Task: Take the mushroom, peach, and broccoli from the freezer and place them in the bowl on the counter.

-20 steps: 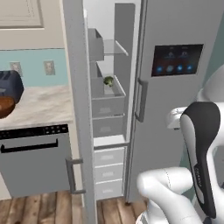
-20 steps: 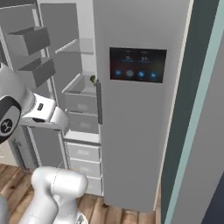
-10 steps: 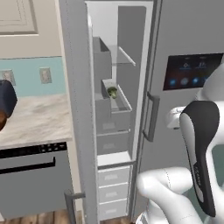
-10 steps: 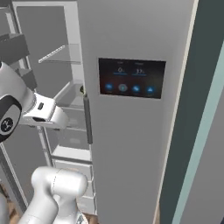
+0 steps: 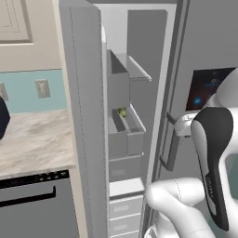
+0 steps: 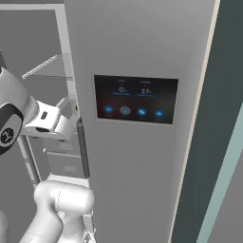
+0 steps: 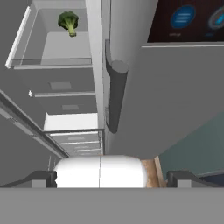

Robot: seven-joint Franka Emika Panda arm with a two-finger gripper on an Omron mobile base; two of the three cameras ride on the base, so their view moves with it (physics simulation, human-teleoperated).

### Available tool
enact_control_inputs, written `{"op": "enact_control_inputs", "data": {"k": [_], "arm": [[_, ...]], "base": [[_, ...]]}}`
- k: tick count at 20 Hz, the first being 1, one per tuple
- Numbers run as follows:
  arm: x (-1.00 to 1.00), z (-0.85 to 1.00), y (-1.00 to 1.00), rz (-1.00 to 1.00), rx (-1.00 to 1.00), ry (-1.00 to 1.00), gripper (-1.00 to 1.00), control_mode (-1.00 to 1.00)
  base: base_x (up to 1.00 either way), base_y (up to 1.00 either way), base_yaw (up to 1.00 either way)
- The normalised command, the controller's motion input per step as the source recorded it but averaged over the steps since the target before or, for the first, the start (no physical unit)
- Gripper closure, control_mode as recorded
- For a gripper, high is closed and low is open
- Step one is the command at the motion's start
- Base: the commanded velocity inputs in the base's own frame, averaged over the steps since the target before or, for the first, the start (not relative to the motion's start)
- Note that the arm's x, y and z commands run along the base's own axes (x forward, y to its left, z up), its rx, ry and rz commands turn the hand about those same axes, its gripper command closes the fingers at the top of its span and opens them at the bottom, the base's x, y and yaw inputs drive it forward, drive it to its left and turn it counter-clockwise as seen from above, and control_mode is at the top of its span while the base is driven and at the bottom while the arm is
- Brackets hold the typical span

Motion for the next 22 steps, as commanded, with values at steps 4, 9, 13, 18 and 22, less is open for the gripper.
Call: {"op": "enact_control_inputs", "data": {"k": [4, 9, 13, 18, 22], "arm": [[0.0, 0.0, 0.0, 0.0, 0.0, 0.0, -1.0, 1.0], [0.0, 0.0, 0.0, 0.0, 0.0, 0.0, -1.0, 1.0], [0.0, 0.0, 0.0, 0.0, 0.0, 0.0, -1.0, 1.0], [0.0, 0.0, 0.0, 0.0, 0.0, 0.0, -1.0, 1.0], [0.0, 0.0, 0.0, 0.0, 0.0, 0.0, -1.0, 1.0]], "base": [[0.43, 0.0, -0.05], [0.35, 0.11, -0.01], [0.37, 0.2, 0.0], [0.49, 0.27, 0.0], [0.52, 0.28, 0.0]]}}
